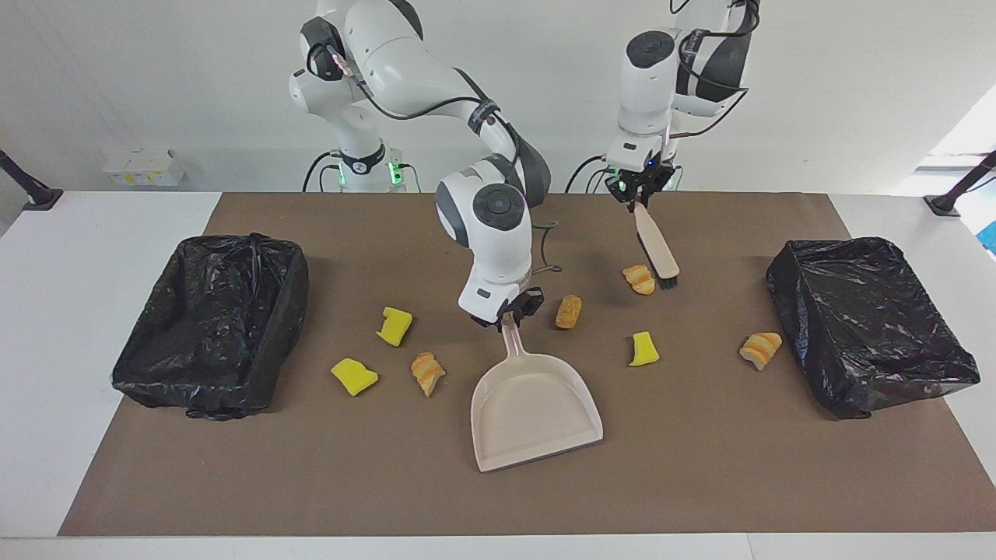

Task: Sweep and dump trash in bin

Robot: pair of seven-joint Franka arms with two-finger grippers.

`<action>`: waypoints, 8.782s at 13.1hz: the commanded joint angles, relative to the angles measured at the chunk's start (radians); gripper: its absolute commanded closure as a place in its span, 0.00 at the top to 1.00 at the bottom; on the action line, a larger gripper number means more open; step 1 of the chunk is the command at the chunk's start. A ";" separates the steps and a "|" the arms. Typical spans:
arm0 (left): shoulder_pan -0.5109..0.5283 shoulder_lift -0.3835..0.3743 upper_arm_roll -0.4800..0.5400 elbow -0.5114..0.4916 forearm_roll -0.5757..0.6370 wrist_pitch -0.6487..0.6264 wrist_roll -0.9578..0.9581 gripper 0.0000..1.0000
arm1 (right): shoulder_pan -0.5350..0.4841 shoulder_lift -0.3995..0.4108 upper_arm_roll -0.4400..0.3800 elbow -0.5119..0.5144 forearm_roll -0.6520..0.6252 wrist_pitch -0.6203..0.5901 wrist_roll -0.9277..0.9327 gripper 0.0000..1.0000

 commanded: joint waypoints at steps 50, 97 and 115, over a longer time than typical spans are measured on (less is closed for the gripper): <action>-0.155 0.303 -0.022 0.287 -0.209 0.012 -0.021 0.00 | -0.057 -0.359 0.009 -0.600 -0.174 0.159 -1.052 0.00; -0.124 0.270 -0.036 0.313 -0.180 -0.036 0.223 0.00 | -0.266 -0.562 0.002 -0.487 -0.215 -0.120 -1.144 0.00; -0.482 0.221 -0.045 -0.135 -0.307 0.576 -0.248 0.13 | -0.941 -0.550 -0.024 -0.433 -0.521 -0.032 -1.704 0.00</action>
